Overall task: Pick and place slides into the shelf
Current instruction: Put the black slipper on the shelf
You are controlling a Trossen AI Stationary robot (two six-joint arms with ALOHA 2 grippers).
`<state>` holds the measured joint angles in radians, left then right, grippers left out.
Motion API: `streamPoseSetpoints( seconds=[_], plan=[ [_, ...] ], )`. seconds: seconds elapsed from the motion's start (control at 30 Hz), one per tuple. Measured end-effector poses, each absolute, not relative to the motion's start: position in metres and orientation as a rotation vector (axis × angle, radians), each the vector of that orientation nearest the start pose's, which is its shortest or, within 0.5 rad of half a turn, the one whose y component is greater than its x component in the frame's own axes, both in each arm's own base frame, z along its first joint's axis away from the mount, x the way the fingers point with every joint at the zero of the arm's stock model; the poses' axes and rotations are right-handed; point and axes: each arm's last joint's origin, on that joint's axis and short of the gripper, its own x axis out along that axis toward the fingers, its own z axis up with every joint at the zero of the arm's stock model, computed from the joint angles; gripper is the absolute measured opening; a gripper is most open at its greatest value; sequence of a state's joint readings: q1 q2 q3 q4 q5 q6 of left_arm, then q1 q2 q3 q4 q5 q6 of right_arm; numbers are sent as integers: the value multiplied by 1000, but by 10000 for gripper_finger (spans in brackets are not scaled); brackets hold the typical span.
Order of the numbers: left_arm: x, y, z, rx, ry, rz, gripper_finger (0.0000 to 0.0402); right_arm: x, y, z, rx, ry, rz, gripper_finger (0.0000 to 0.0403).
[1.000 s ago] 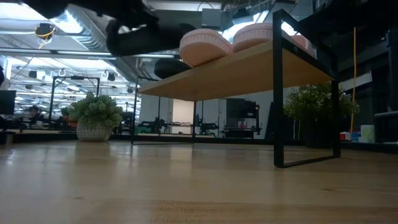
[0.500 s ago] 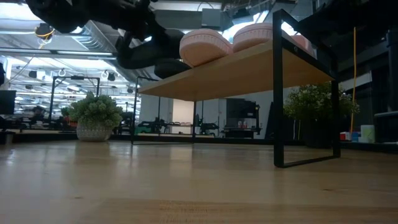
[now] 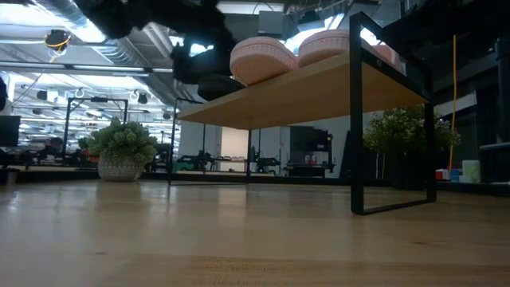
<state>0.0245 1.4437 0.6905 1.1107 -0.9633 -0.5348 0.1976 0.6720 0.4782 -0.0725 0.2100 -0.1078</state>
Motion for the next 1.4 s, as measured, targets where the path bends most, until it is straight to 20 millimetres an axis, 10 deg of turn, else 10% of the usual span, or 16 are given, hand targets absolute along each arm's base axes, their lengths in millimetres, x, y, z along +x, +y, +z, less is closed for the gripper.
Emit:
streamPoseSetpoints(
  seconds=[0.27, 1.4],
  plan=[
    [318, 41, 287, -583, -539, 922, 0, 156, 25, 254, -160, 261, 2, 6],
    [318, 44, 256, -636, -382, 1114, 0, 156, 25, 253, -141, 277, 1, 6]
  ],
)
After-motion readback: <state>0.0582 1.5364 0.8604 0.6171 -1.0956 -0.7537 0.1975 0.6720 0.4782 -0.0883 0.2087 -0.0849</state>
